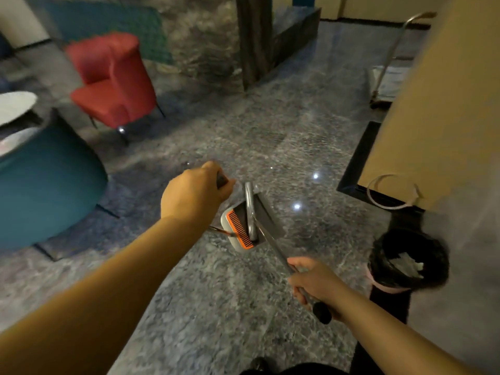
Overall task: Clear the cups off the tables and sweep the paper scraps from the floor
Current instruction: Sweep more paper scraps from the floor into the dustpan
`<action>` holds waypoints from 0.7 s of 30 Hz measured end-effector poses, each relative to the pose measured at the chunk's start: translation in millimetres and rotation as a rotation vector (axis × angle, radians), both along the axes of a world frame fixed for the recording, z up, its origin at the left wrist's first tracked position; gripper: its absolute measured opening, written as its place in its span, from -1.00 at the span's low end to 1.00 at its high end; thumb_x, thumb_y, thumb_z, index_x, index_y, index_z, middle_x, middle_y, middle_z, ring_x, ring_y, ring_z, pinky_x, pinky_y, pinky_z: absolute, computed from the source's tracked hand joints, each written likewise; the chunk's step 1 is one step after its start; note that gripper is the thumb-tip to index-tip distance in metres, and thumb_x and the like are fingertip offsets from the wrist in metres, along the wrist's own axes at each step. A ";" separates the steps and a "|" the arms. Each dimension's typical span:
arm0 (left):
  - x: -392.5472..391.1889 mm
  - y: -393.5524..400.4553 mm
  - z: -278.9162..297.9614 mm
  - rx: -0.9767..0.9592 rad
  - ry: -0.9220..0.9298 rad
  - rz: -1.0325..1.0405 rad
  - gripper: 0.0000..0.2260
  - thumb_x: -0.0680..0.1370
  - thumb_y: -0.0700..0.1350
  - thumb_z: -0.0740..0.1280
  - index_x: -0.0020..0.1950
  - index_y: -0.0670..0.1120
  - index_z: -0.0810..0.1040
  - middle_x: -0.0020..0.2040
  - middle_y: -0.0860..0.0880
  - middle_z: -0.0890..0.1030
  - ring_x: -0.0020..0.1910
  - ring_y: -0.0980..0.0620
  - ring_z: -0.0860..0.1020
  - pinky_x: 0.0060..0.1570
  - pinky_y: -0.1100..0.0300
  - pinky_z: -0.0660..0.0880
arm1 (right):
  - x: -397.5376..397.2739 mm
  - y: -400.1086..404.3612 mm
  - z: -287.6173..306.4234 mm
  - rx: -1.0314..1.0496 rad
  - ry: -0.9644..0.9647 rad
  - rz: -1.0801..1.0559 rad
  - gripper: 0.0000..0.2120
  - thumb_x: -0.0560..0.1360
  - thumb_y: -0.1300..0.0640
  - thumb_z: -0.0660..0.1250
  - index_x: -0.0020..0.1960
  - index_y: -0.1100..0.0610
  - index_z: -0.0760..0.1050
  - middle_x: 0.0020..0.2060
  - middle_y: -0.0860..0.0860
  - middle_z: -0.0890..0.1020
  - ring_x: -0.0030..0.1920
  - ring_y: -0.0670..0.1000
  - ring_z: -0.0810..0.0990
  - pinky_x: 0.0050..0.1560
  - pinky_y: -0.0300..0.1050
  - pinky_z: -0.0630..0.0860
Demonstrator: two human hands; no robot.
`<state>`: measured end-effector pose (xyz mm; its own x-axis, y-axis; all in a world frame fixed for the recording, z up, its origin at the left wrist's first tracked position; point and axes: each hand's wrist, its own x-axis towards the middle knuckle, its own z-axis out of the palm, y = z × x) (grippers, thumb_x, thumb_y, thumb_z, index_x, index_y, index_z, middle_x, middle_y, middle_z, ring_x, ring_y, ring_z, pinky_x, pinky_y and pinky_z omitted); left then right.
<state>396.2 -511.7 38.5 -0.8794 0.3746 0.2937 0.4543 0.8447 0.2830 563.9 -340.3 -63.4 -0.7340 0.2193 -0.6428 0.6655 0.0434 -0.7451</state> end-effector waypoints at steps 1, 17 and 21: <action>-3.2 -15.7 -4.5 0.001 -0.014 0.032 -0.72 0.54 0.15 0.33 -0.21 0.01 0.36 -0.39 0.09 0.38 -0.42 0.01 0.34 -0.49 0.22 0.12 | -10.4 -10.0 -5.3 -0.012 -0.015 0.023 -0.63 0.51 0.38 0.25 0.31 0.27 0.42 -0.47 0.11 0.51 -0.54 -0.02 0.44 -0.50 -0.20 0.40; -44.2 -183.7 -42.4 0.369 -0.597 0.445 -0.84 0.56 0.00 0.33 0.04 -0.05 0.45 -0.11 -0.08 0.59 -0.15 -0.11 0.62 -0.10 -0.17 0.59 | -168.2 -126.3 -49.8 -0.054 -0.132 0.567 -0.63 0.51 0.44 0.22 0.27 0.19 0.41 -0.41 0.13 0.49 -0.64 -0.11 0.42 -0.62 -0.31 0.34; -57.7 -205.4 -45.2 0.390 -0.648 0.496 -0.89 0.60 0.01 0.28 0.07 0.06 0.39 -0.03 -0.03 0.57 -0.12 -0.07 0.64 -0.09 -0.13 0.60 | -214.0 -139.5 -60.2 -0.054 -0.179 0.699 -0.65 0.49 0.40 0.22 0.20 0.09 0.42 -0.44 0.13 0.52 -0.60 -0.05 0.42 -0.57 -0.27 0.35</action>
<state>338.5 -717.1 -6.7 -0.9506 -0.1143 -0.2887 -0.2847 0.6916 0.6638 350.0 -479.8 -123.5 -0.5734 -0.2979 -0.7632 0.6079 0.4698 -0.6401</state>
